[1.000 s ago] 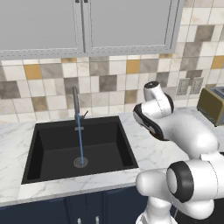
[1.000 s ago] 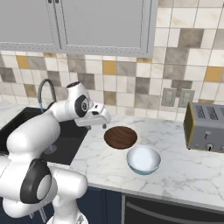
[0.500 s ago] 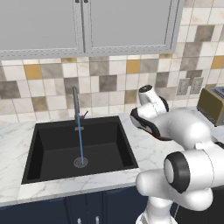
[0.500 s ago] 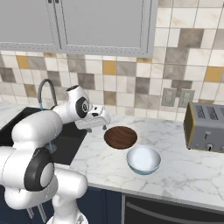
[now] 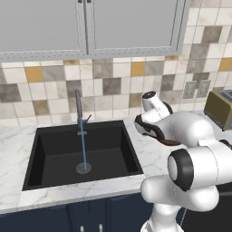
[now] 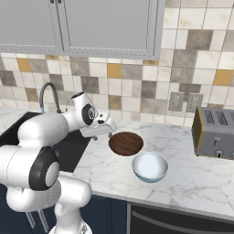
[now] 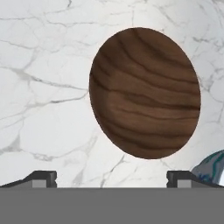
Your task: Rinse each bowl for a few seconds and place them down in the sink or on the counter.
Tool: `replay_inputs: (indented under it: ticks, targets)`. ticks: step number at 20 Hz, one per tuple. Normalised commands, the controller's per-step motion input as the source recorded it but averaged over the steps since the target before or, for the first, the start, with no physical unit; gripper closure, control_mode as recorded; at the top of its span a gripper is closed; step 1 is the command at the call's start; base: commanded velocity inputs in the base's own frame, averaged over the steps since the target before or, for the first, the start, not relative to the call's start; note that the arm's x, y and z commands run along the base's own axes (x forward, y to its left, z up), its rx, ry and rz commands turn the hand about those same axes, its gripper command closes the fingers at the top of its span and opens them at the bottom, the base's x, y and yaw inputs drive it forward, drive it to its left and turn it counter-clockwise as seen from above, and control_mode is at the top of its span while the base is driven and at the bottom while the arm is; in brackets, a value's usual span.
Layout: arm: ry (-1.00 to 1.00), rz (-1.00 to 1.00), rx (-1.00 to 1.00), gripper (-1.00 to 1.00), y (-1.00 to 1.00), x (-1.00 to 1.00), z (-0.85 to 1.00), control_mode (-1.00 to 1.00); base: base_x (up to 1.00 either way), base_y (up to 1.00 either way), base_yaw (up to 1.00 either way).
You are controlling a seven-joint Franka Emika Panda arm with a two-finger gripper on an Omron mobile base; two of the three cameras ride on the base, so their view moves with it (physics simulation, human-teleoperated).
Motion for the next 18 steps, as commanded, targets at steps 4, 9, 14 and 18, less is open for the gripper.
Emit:
replay_inputs:
  ticks: [4, 9, 14, 18]
  targets:
    - [0.0, 0.0, 0.0, -1.0, -0.06, 0.08, -0.17, -1.0, 0.0, 0.0, 0.0]
    - [0.0, 0.0, 0.0, -1.0, -0.02, 0.11, -0.16, -1.0, 0.0, 0.0, 0.0]
    - [0.0, 0.0, 0.0, -1.0, -0.01, 0.13, -0.13, -1.0, 0.0, 0.0, 0.0]
    - [0.0, 0.0, 0.0, -1.0, -0.05, 0.1, -0.14, -1.0, 0.0, 0.0, 0.0]
